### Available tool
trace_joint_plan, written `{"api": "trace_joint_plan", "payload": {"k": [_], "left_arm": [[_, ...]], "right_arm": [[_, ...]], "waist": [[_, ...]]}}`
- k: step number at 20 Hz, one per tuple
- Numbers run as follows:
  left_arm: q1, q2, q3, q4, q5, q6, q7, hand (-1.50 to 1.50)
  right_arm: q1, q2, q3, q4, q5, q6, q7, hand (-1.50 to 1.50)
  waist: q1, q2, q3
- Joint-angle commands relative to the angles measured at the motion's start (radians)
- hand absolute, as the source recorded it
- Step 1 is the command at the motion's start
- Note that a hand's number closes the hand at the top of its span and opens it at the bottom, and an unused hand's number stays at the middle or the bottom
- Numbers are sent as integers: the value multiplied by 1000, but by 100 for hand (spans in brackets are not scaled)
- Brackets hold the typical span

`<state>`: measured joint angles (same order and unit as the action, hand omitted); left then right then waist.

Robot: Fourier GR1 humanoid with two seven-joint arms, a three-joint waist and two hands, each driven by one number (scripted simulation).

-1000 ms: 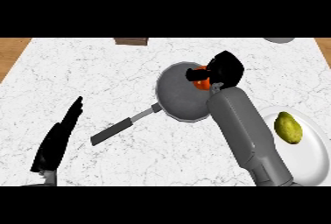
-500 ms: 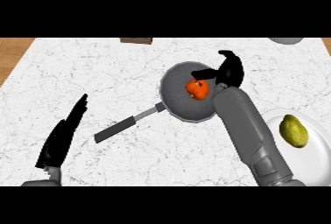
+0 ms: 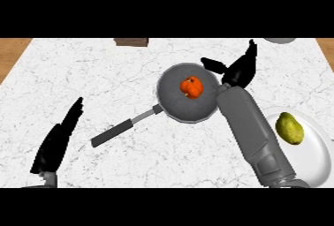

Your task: Pick the squash from the plate and place it in the pan

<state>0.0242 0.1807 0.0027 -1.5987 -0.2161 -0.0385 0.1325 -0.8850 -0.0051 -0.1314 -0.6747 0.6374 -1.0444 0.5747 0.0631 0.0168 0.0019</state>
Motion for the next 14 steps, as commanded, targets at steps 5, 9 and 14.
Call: {"api": "trace_joint_plan", "payload": {"k": [5, 9, 14], "left_arm": [[60, -10, 14, -8, -15, 28, -6, 0], [56, 21, 77, 26, 31, 6, -13, 0], [79, 1, 47, -29, 22, 4, 10, 0]], "right_arm": [[170, 5, -16, -171, -52, -231, -62, -150], [383, 5, 97, -380, -29, -213, -66, -150], [679, -21, 154, -706, 41, -98, -43, -150]], "waist": [[-70, -24, -2], [-93, -31, -3], [-101, -31, -4]]}}
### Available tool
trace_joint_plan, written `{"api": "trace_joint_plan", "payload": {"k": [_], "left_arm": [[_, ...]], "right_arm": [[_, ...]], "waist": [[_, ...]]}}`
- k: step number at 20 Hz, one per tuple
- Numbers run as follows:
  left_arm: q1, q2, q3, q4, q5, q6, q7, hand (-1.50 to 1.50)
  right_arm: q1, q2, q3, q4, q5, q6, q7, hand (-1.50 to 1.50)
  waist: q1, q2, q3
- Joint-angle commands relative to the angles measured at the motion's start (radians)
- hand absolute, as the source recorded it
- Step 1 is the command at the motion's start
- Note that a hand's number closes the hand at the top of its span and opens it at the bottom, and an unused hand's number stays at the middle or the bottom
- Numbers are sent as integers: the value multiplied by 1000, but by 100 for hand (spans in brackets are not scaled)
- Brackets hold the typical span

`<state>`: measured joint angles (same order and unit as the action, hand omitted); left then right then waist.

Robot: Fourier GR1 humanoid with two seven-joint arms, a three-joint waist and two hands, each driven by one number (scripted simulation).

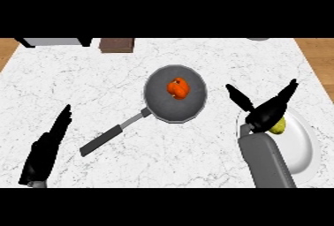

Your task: Pick the squash from the plate and place it in the pan

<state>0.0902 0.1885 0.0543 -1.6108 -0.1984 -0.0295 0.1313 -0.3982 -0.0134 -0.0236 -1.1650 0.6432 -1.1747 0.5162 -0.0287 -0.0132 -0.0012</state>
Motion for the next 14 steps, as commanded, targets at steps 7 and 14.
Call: {"api": "trace_joint_plan", "payload": {"k": [7, 14], "left_arm": [[6, -12, 13, 24, -1, 8, -32, 0], [3, -30, -15, -57, -24, 11, 60, 0]], "right_arm": [[621, -62, 127, -666, 65, 127, 47, -150], [977, -59, 277, -928, 41, 99, -22, -150]], "waist": [[-4, 5, -1], [15, 9, 1]]}}
